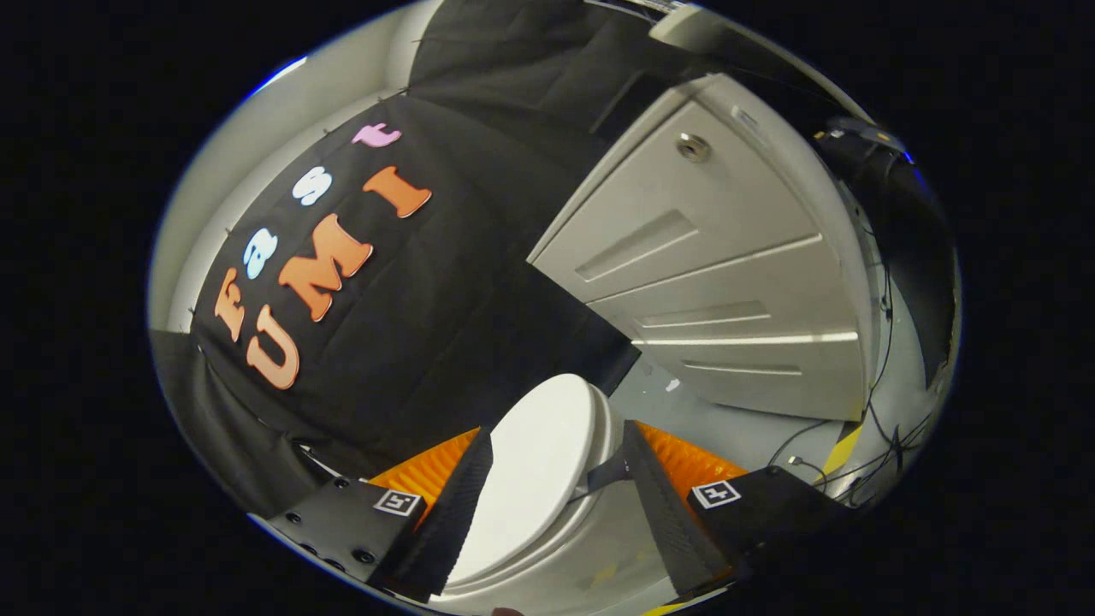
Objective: Open the toilet lid.
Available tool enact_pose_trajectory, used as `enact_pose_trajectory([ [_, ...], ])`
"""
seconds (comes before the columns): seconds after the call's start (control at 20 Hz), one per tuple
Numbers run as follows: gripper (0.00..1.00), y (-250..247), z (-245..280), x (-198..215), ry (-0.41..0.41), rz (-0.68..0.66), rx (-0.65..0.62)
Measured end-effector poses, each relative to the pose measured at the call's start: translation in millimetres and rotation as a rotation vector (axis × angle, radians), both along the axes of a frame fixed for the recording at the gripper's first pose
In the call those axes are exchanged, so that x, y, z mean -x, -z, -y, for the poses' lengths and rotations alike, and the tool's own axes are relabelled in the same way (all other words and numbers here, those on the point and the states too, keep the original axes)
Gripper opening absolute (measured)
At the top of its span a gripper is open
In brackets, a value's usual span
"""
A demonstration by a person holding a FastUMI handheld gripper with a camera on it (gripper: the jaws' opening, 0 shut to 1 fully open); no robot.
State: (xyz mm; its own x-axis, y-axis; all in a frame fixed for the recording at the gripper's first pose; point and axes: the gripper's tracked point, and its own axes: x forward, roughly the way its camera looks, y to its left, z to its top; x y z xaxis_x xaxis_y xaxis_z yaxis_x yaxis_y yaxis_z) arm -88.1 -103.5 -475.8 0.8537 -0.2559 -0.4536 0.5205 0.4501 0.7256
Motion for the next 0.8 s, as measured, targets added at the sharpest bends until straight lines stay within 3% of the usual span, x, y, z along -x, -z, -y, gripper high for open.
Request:
enact_pose_trajectory([
  [0.3,0.99,30,13,1,0.060,0.011,-0.087],
  [0.7,0.96,51,15,-23,0.069,0.005,-0.184],
  [0.75,0.75,51,17,-25,0.077,0.005,-0.199],
  [0.8,0.68,56,16,-25,0.080,0.002,-0.209],
])
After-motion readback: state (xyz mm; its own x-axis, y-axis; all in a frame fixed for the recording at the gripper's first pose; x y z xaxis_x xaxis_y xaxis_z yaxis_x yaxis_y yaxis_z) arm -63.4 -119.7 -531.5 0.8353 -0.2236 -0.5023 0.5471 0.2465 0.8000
